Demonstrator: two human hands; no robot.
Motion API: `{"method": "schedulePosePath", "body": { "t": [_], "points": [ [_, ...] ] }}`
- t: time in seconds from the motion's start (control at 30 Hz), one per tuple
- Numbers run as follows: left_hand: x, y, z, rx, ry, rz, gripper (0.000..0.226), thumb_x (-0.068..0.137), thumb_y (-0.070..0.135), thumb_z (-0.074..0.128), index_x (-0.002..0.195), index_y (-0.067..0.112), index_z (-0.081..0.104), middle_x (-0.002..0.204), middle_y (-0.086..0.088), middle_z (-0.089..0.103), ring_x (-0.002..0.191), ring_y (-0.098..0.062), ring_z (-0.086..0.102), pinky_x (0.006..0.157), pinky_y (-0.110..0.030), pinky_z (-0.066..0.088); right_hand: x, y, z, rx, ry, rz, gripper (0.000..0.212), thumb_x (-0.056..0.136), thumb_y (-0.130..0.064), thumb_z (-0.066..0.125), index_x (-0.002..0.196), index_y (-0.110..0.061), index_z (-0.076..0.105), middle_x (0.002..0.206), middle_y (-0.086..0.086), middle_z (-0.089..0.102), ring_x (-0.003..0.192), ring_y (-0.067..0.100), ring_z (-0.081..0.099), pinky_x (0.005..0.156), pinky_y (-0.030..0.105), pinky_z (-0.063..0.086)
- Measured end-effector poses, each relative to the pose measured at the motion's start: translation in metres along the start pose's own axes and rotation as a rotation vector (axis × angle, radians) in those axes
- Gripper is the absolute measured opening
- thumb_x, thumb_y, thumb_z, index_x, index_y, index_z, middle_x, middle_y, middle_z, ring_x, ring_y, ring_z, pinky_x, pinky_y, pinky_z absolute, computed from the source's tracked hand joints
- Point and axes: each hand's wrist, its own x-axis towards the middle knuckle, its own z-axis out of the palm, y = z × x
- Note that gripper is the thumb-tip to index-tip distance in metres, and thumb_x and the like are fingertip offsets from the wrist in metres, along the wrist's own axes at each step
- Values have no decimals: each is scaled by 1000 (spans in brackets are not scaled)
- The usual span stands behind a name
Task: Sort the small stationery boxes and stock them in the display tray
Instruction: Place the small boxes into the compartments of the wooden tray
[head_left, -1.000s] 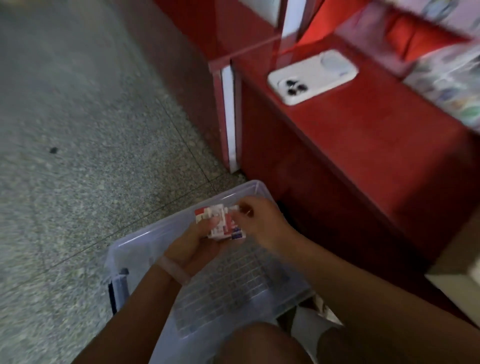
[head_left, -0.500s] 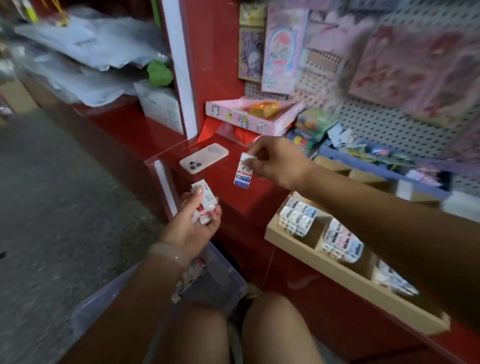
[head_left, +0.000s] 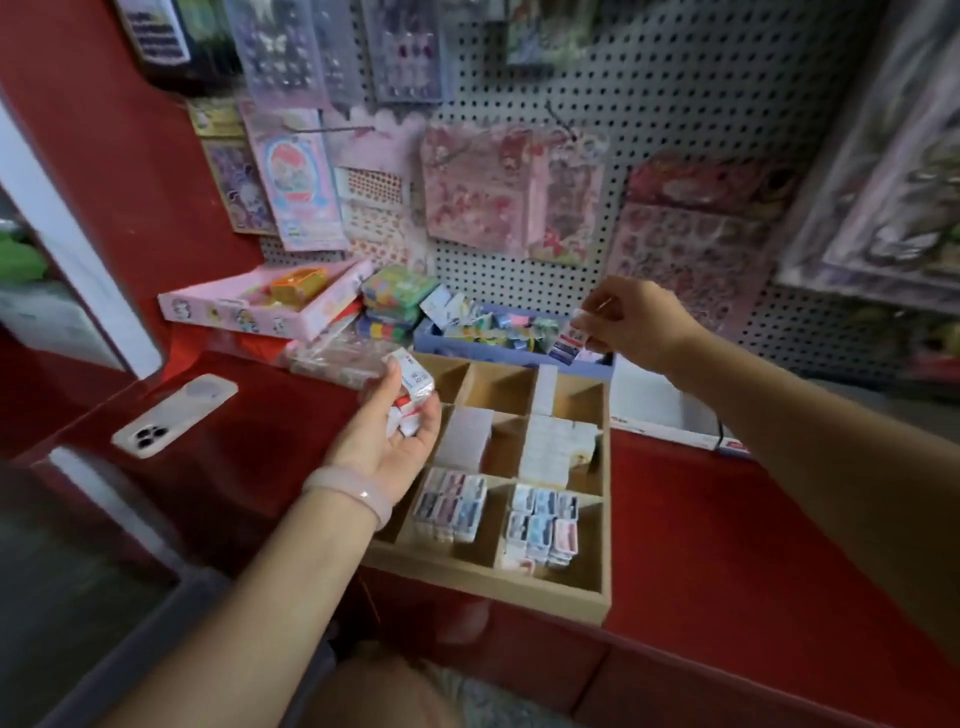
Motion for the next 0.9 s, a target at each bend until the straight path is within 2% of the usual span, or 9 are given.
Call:
{"method": "schedulePosePath", "body": {
  "t": [0.1,0.2,0.27,0.37,0.53,0.63,0.7,0.8,0.9],
  "points": [
    [23,-15,1,117,61,8,28,84,25,63,106,9,57,82,-4,57,75,-13,54,46,-16,49,6,41,1,1,76,120,15,92,-19,58,97,-5,58,84,10,63,73,21,58,54,22,42],
    [42,-23,-4,205,74,-13,27,90,26,58,113,15,51,82,-3,58,75,-12,53,44,-15,48,21,69,23,-30,78,174,18,92,-18,58,100,-2,61,92,16,67,86,30,63,67,30,48],
    [53,-25,-8,263,80,-16,18,91,25,56,106,15,52,80,-3,59,75,-11,54,44,-15,48,31,80,37,-57,55,194,20,93,-20,57,103,-3,60,97,16,67,89,31,62,69,31,45],
    [62,-22,-11,321,98,5,10,91,23,57,87,15,54,64,0,65,72,-12,55,46,-15,48,38,87,51,-95,41,208,22,94,-24,55,108,-7,59,97,12,66,88,29,62,67,30,44],
    [72,-20,-6,317,112,2,11,90,25,58,86,15,55,68,-1,63,68,-11,57,45,-15,48,28,83,45,-49,-27,104,21,94,-24,55,106,-8,58,93,12,67,83,27,63,75,41,53],
    [73,-29,3,323,106,-14,11,92,21,57,84,15,54,76,-4,59,73,-13,54,48,-15,50,13,86,39,-160,-62,44,21,94,-20,54,110,-7,58,101,10,66,89,24,62,78,37,52],
    [70,-36,10,329,96,-28,11,93,18,56,83,14,54,75,-4,62,75,-14,55,50,-17,53,6,94,39,-213,-33,51,20,94,-19,53,110,-8,58,101,9,66,90,24,62,76,34,51],
    [64,-44,11,305,97,-46,16,92,14,55,77,14,53,59,-1,67,77,-14,58,57,-20,55,5,107,42,-235,4,114,17,94,-19,52,107,-9,57,94,11,67,84,26,62,73,35,52],
    [62,-43,2,266,116,-53,18,91,14,57,73,13,54,59,-1,67,80,-15,58,58,-21,56,14,113,51,-223,46,154,13,94,-21,53,102,-11,57,92,11,66,78,25,61,66,34,50]
  ]
}}
